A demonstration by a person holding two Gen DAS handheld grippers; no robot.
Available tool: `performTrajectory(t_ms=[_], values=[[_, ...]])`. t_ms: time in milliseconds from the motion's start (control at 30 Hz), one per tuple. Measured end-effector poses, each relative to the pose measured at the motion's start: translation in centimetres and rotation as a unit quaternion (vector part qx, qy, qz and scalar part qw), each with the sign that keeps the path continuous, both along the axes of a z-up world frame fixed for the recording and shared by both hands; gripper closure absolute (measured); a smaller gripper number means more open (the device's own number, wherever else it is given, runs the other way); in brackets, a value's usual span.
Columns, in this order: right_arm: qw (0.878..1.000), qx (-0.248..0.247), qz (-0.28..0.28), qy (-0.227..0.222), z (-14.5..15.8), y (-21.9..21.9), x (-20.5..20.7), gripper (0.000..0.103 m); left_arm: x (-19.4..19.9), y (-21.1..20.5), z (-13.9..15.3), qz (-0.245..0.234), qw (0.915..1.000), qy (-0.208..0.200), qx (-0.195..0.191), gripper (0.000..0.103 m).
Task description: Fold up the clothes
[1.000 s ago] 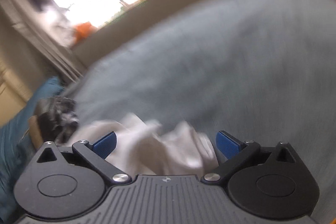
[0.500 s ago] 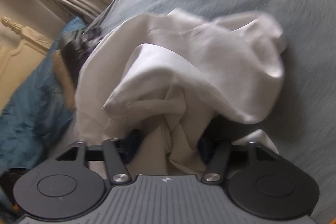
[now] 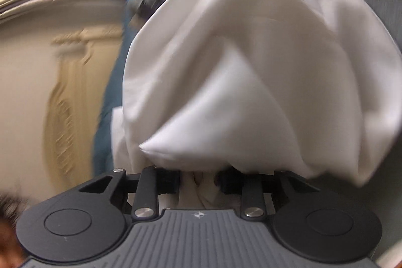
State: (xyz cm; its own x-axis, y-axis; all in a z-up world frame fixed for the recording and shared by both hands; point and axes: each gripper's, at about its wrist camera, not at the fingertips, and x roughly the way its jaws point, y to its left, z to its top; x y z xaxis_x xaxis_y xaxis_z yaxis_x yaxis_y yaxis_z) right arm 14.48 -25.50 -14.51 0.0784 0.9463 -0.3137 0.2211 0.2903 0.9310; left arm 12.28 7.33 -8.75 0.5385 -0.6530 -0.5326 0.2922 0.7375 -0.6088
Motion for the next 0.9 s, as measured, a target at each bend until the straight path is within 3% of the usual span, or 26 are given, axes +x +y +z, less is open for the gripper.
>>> performTrajectory(t_ms=[100,200,300,367,433,567,633,667,733,833,900], values=[[0.999,0.043,0.024,0.02,0.9,0.0,-1.5,0.072,0.6,-0.8,-0.6,0.006,0.9999,0.011,-0.011,0.079],[1.0,-0.022,-0.02,0.008,1.0,-3.2,-0.5,0.071,1.2,-1.6,-1.2,0.012,0.9994,0.023,-0.022,0.076],[0.991,-0.107,-0.081,-0.001,1.1,-7.2,0.5,0.069,1.7,-2.4,-1.8,0.019,0.9987,0.034,-0.033,0.07],[0.974,-0.182,-0.133,-0.009,2.0,-10.4,0.0,0.064,2.4,-2.6,-3.2,0.035,0.9957,0.061,-0.059,0.068],[0.949,-0.257,-0.18,-0.038,3.8,-13.1,-1.2,0.054,2.7,-2.3,-3.8,0.049,0.9922,0.076,-0.085,0.063],[0.902,-0.345,-0.219,-0.14,8.7,-13.6,-3.7,0.05,3.1,-1.5,-3.9,0.069,0.99,0.071,-0.101,0.057],[0.897,-0.345,-0.187,-0.203,10.6,-11.7,-4.3,0.043,3.5,-1.0,-4.0,0.076,0.9899,0.067,-0.1,0.057],[0.895,-0.346,-0.159,-0.234,11.4,-10.1,-4.4,0.035,3.8,-0.9,-4.1,0.081,0.9896,0.067,-0.099,0.057],[0.885,-0.35,-0.091,-0.292,12.6,-5.7,-3.8,0.027,3.8,-0.9,-4.4,0.091,0.9885,0.072,-0.097,0.057],[0.858,-0.378,-0.012,-0.348,12.8,-0.6,-3.4,0.016,3.4,-1.3,-4.5,0.099,0.9887,0.071,-0.087,0.056],[0.841,-0.398,0.024,-0.365,12.3,1.4,-3.9,0.014,2.9,-1.3,-4.3,0.091,0.9914,0.062,-0.071,0.049]])
